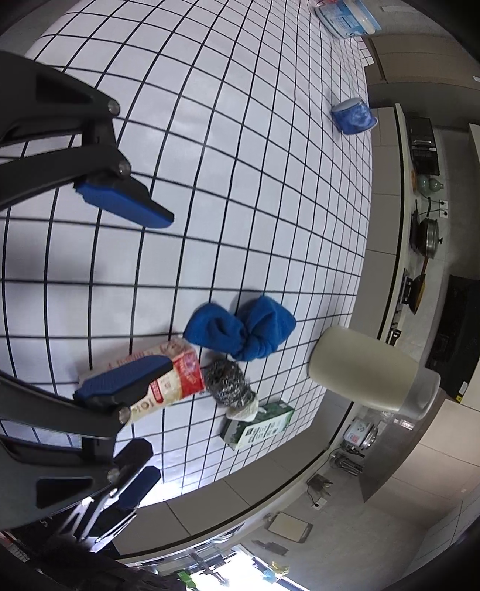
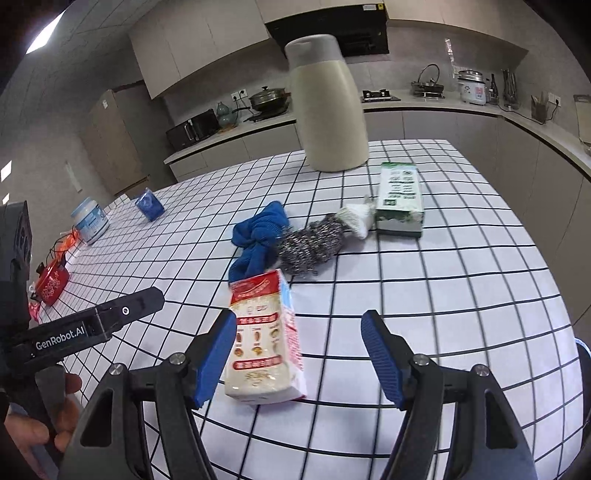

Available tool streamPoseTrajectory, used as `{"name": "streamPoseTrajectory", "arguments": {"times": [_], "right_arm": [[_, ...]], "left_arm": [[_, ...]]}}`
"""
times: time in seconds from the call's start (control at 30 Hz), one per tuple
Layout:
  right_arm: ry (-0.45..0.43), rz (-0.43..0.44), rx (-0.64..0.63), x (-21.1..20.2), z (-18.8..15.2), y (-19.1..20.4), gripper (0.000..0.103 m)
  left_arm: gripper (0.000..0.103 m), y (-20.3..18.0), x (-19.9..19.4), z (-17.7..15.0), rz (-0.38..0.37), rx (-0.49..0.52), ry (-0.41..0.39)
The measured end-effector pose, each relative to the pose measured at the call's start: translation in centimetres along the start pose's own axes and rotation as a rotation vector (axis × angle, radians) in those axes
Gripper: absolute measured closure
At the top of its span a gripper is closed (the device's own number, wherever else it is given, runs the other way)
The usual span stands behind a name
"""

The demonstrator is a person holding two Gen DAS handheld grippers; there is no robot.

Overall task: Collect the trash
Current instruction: 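Grasp the printed milk carton with the right tool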

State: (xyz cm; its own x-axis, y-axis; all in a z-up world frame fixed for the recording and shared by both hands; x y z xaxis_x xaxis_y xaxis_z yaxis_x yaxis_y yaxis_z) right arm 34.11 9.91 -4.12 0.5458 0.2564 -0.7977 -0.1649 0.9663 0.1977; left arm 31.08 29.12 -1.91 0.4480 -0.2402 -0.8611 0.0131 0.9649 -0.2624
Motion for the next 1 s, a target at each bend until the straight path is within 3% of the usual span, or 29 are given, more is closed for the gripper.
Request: {"name": "streamPoseTrajectory", "arguments": {"times": [0.33, 0.83, 1.0], "right_arm": [[0.072, 0.011, -0.06, 3.9, 0.1, 3.5, 0.031], [0.101, -0.033, -0.072, 6.2, 0.4, 3.8, 0.032], [0.117, -0.033, -0.072, 6.6, 0.1, 3.5, 0.047]], "left_arm": [[0.03, 3.3, 0.6, 0.2, 0.019, -0.025, 0.01], [0.03, 3.1, 2.2, 1.4, 0.011, 0.014, 0.029], [0.03, 2.6, 2.7, 1.4, 0.008, 0.023, 0.038]]}}
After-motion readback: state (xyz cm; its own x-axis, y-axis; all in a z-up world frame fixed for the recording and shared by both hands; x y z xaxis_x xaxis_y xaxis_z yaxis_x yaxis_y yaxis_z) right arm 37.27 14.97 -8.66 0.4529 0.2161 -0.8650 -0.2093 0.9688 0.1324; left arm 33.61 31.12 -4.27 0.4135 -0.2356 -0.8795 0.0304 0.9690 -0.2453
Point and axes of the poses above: each gripper's, at about its wrist camera, not at the fingertips, and x roughly the way its jaws point, y to its left, z to its top, the point moved 3 cm from there along x, roughly the way its jaws point, and after that the axes turned 11 degrees about y, right-handed, at the moved point
